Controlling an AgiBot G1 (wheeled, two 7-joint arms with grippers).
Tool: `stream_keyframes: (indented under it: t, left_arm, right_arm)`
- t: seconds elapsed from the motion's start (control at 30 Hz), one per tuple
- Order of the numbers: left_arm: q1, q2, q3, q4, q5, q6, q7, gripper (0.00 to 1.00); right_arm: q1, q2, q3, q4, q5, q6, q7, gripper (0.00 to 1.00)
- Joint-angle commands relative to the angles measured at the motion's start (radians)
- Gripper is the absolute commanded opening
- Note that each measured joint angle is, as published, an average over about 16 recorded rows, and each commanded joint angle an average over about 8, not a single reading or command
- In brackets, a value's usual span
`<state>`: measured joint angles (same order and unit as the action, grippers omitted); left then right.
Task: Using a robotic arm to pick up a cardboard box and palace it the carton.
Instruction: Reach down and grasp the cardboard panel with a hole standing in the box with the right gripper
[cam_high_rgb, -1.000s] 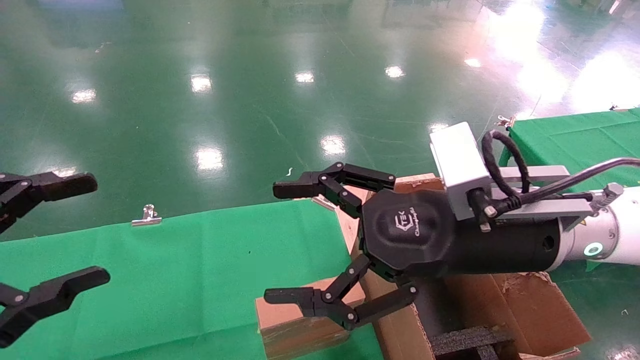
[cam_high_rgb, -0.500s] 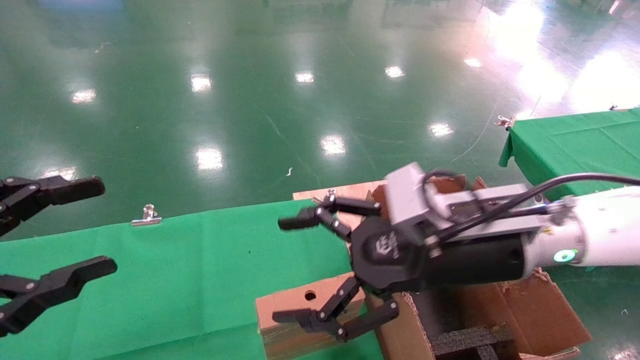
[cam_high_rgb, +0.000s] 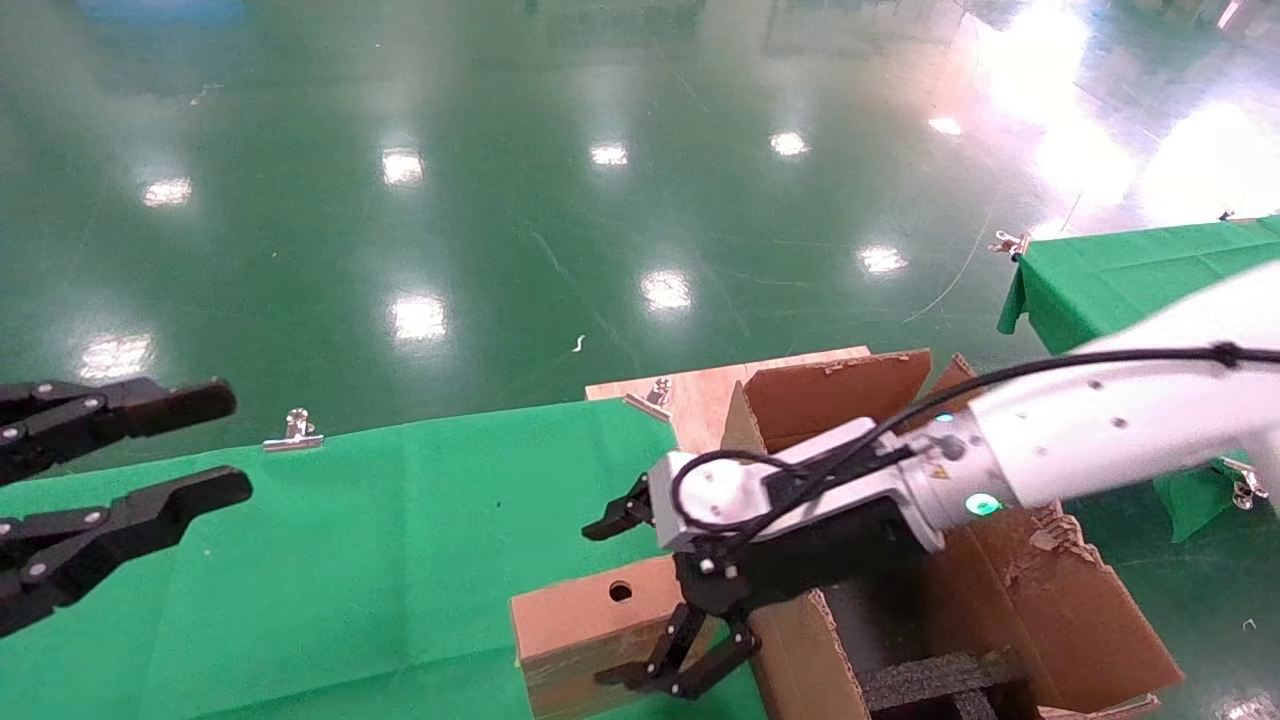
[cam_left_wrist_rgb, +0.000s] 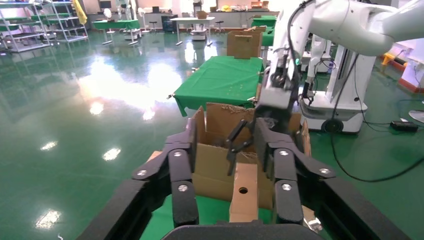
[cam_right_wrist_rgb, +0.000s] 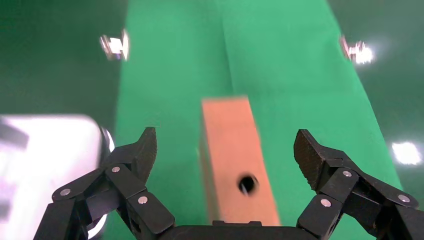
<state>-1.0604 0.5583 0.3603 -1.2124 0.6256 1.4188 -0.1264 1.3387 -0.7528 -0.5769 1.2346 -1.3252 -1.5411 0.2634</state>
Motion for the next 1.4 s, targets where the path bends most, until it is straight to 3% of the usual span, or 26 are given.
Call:
stream_keyframes:
  t: [0.03, 0.63, 0.7, 0.8, 0.83, 0.93, 0.97, 1.07, 1.1, 1.4]
  left_arm:
    - [0.0, 0.0, 0.0, 0.0, 0.0, 0.0, 0.0, 0.0]
    - [0.0, 0.0, 0.0, 0.0, 0.0, 0.0, 0.0, 0.0]
    - [0.0, 0.0, 0.0, 0.0, 0.0, 0.0, 0.0, 0.1]
    - [0.0, 0.0, 0.0, 0.0, 0.0, 0.0, 0.0, 0.48]
    - [0.0, 0.0, 0.0, 0.0, 0.0, 0.0, 0.0, 0.6]
    - [0.0, 0.0, 0.0, 0.0, 0.0, 0.0, 0.0, 0.94]
    - [0.0, 0.0, 0.0, 0.0, 0.0, 0.0, 0.0, 1.0]
    - [0.0, 0.0, 0.0, 0.0, 0.0, 0.0, 0.0, 1.0]
    - [0.0, 0.0, 0.0, 0.0, 0.0, 0.0, 0.0, 1.0]
    - [0.0, 0.0, 0.0, 0.0, 0.0, 0.0, 0.0, 1.0]
  right_arm:
    - [0.033, -0.021, -0.029, -0.005, -0.058, -0.009, -0.004, 1.0]
    - [0.179, -0.152, -0.222, -0.071, -0.281, -0.03, -0.066, 1.0]
    - [0.19, -0.159, -0.242, -0.075, -0.292, -0.029, -0.071, 1.0]
    - [0.199, -0.166, -0.262, -0.083, -0.296, -0.027, -0.074, 0.99]
    - [0.202, -0.169, -0.268, -0.087, -0.297, -0.027, -0.075, 0.92]
    - [0.209, -0.173, -0.28, -0.094, -0.299, -0.026, -0.077, 0.54]
    - [0.21, -0.174, -0.283, -0.096, -0.3, -0.026, -0.077, 0.42]
    - [0.214, -0.176, -0.288, -0.099, -0.301, -0.027, -0.078, 0.05]
    - [0.213, -0.176, -0.288, -0.099, -0.3, -0.026, -0.078, 0.0]
    - [0.209, -0.173, -0.281, -0.095, -0.296, -0.025, -0.078, 0.0]
